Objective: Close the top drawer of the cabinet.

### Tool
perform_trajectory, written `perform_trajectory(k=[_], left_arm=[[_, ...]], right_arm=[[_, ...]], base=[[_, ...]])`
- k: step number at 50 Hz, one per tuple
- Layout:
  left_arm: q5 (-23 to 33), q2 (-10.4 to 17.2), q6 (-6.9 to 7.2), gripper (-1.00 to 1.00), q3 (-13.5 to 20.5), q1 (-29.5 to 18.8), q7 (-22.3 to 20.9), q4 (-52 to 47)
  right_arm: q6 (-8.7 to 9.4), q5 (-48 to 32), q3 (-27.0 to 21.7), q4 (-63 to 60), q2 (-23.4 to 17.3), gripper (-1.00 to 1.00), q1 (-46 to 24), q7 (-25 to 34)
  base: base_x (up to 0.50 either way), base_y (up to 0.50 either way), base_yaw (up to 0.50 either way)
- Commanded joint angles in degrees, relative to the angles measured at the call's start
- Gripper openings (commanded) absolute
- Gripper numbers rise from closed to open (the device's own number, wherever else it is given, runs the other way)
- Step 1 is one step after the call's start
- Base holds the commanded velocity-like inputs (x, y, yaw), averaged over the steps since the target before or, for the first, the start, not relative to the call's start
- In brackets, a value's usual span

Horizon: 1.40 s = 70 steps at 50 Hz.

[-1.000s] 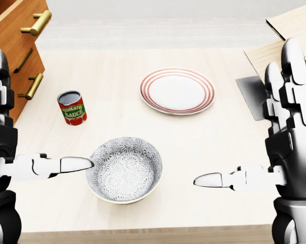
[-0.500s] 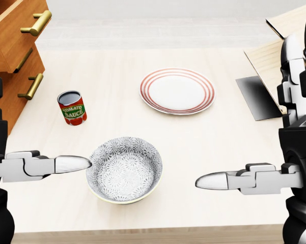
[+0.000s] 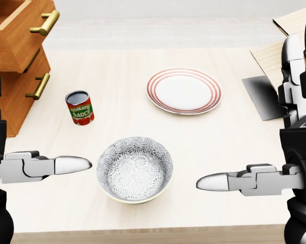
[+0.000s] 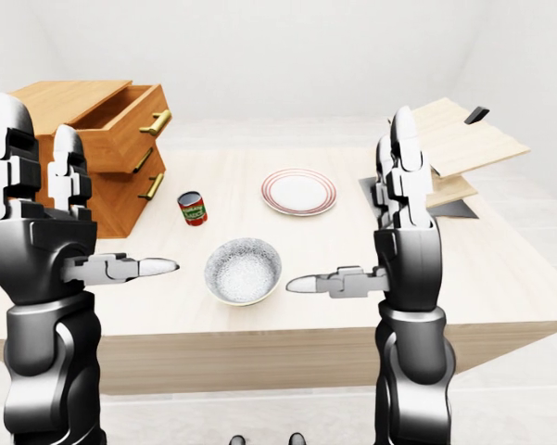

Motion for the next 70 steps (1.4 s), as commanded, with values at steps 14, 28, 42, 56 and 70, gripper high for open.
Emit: perform_trajectory(k=[14, 28, 42, 56, 70], left_arm=[[0.3, -0.3, 0.0, 1.0, -0.4, 1.8, -0.2, -0.1], [0.7, -0.5, 0.0, 1.0, -1.5, 2.2, -0.6, -0.8], [0.8, -0.5, 0.0, 1.0, -1.2, 1.3, -0.8, -1.4], [0.8, -0.5, 0.0, 1.0, -1.3, 1.3, -0.9, -0.9], [1.1, -0.6, 0.0, 1.0, -1.8, 2.0, -1.2, -0.8]], right_arm=[[0.0, -0.4, 0.7, 1.7, 0.7, 1.0, 1.8, 0.7], [0.0, -0.3, 1.1, 2.5, 0.7, 1.0, 2.2, 1.4], [0.0, 0.3, 1.9, 3.0, 0.9, 1.0, 2.9, 2.8], [0.0, -0.2, 2.4, 3.7, 1.1, 1.0, 3.3, 2.5], [0.0, 0.5, 0.8, 4.7, 1.8, 1.0, 2.7, 1.7]], base=[[0.0, 0.5, 0.0], [0.01, 0.5, 0.0], [0.24, 0.46, 0.0], [0.36, 0.42, 0.0], [0.05, 0.42, 0.0]])
